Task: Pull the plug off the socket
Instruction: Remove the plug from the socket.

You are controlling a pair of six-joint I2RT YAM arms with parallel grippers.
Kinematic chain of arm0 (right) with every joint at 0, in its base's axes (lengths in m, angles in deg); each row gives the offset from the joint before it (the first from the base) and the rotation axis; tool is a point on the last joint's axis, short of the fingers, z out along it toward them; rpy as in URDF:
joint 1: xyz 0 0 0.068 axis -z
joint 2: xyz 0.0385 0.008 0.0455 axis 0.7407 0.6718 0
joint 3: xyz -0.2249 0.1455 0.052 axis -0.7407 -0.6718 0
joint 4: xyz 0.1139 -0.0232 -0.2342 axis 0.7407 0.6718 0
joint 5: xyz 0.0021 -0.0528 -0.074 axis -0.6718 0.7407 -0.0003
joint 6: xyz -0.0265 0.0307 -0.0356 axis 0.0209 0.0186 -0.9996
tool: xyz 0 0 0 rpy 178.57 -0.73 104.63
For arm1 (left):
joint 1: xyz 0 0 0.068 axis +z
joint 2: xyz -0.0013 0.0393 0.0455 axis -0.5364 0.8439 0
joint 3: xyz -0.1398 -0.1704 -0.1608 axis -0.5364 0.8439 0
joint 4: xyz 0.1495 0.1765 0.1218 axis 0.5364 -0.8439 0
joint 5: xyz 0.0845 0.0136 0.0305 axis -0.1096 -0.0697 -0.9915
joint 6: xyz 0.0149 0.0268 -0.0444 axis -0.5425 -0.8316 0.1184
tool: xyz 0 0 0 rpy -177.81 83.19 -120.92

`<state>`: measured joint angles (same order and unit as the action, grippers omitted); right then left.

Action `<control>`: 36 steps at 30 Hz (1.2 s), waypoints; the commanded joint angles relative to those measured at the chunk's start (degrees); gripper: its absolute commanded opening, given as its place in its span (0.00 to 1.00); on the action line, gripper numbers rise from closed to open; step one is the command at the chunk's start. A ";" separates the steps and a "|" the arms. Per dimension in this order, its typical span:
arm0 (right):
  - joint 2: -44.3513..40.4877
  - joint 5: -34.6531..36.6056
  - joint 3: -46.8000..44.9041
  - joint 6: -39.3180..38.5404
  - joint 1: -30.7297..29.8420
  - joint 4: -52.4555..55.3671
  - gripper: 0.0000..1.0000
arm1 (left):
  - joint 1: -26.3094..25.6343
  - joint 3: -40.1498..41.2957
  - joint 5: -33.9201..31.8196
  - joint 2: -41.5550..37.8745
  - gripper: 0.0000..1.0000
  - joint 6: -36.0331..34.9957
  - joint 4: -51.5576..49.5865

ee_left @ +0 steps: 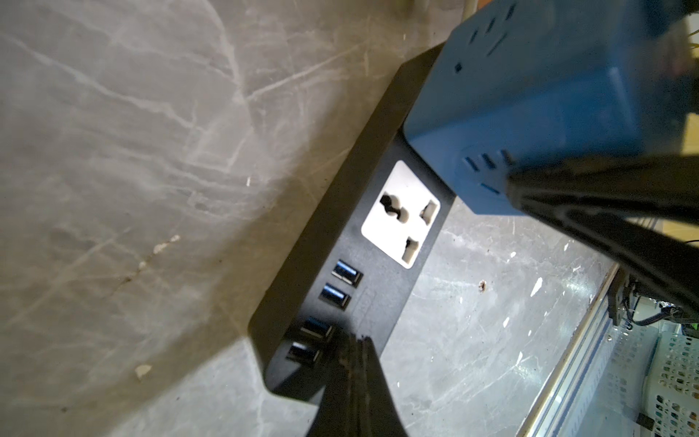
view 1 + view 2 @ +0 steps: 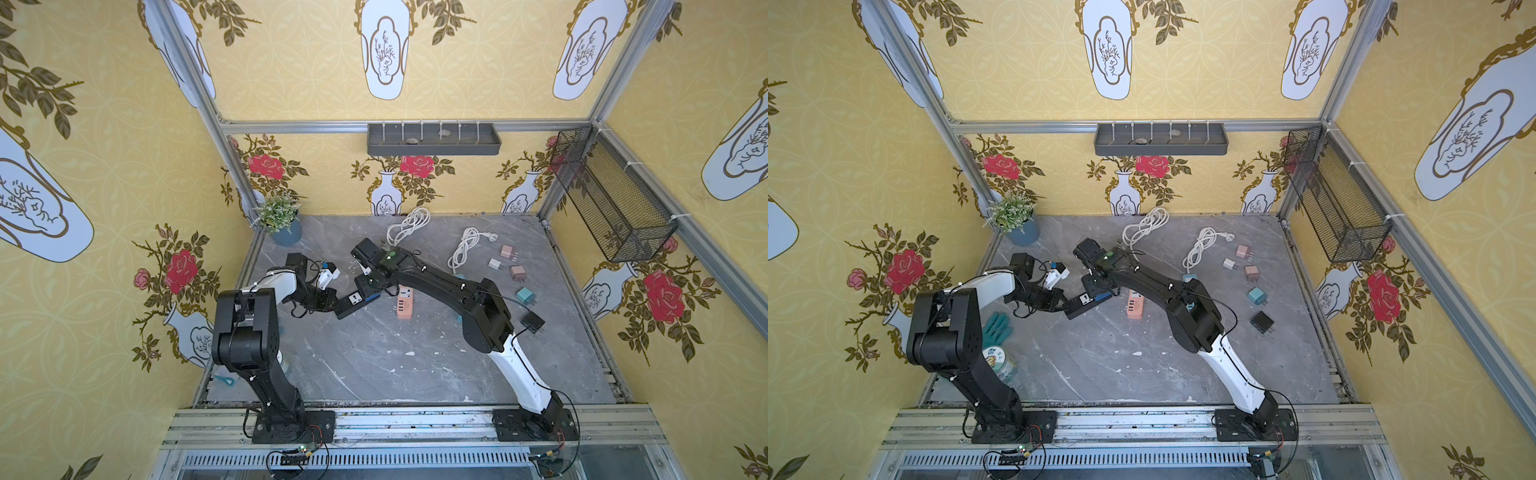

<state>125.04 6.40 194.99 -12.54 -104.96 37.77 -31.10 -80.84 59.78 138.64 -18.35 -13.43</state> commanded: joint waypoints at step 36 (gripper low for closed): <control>-7.46 -12.55 -9.45 4.04 4.00 -12.46 0.20 | 0.02 0.87 -10.75 1.19 0.00 -0.64 -2.31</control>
<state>120.86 0.91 187.28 -12.17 -102.09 32.76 -31.23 -80.84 60.05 138.66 -18.35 -13.54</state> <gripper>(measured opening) 0.636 0.057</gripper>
